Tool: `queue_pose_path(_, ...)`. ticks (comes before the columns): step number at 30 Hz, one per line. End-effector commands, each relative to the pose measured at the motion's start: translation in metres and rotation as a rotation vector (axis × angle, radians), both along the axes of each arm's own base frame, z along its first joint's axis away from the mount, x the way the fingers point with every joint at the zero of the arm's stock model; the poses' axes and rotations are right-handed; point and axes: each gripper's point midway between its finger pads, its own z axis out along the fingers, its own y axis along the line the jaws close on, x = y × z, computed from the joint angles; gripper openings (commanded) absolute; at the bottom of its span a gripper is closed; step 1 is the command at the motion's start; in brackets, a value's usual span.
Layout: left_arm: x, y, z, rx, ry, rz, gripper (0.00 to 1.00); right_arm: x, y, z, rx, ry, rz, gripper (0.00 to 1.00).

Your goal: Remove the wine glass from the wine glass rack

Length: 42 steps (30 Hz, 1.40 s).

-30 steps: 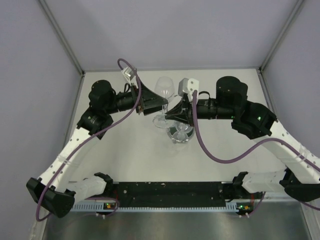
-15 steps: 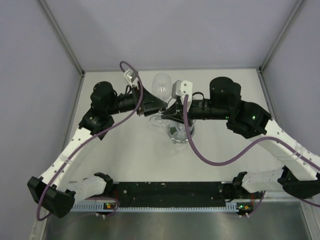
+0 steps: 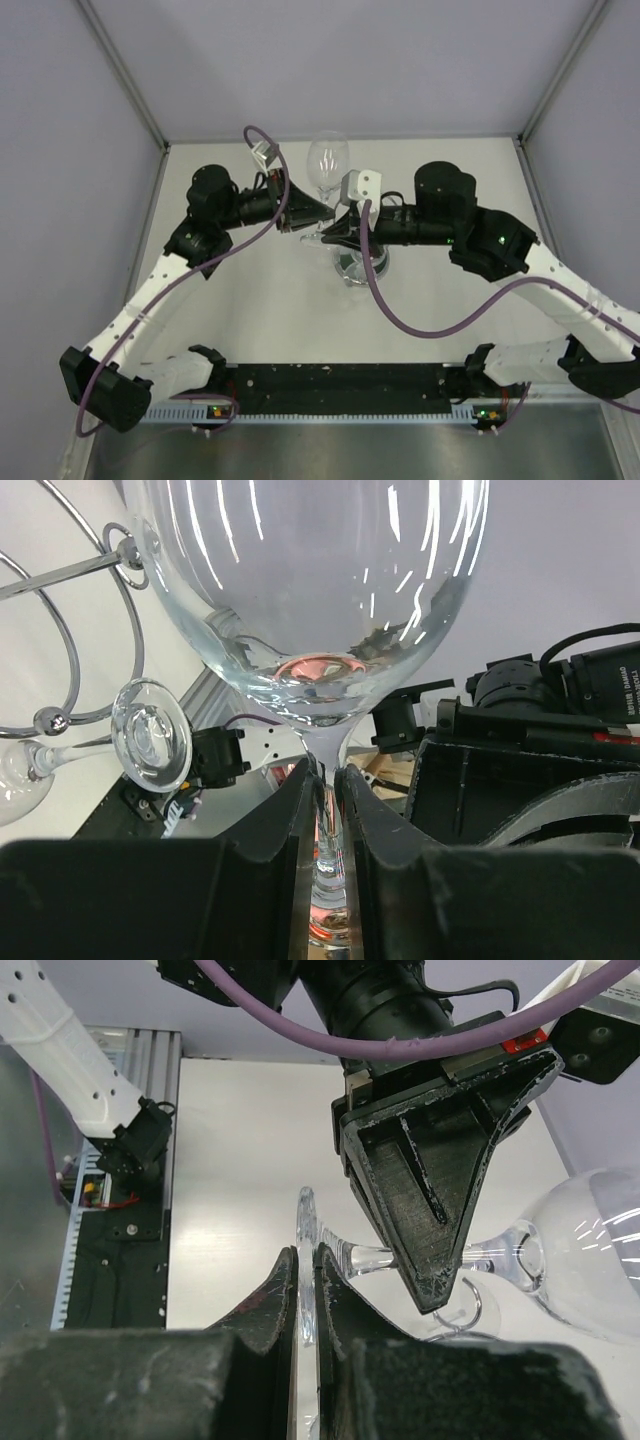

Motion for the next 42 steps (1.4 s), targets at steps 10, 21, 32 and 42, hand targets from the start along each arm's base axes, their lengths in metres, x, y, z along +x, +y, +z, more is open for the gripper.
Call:
queue_pose_path(10,-0.014,-0.001,0.022,-0.049,-0.155,-0.078,0.00,0.001,-0.012,0.000,0.041,-0.007,-0.066,0.00)
queue_pose_path(21,-0.038,0.008,-0.004,0.084,-0.293,-0.184,0.00,0.009,-0.073,0.030,0.104,0.120,-0.368,0.63)
queue_pose_path(32,-0.100,0.033,-0.027,0.129,-0.606,-0.398,0.00,0.010,-0.092,0.067,0.156,0.230,-0.477,0.62)
queue_pose_path(42,-0.130,0.038,-0.032,0.085,-0.720,-0.472,0.00,-0.016,-0.069,0.084,0.172,0.368,-0.329,0.61)
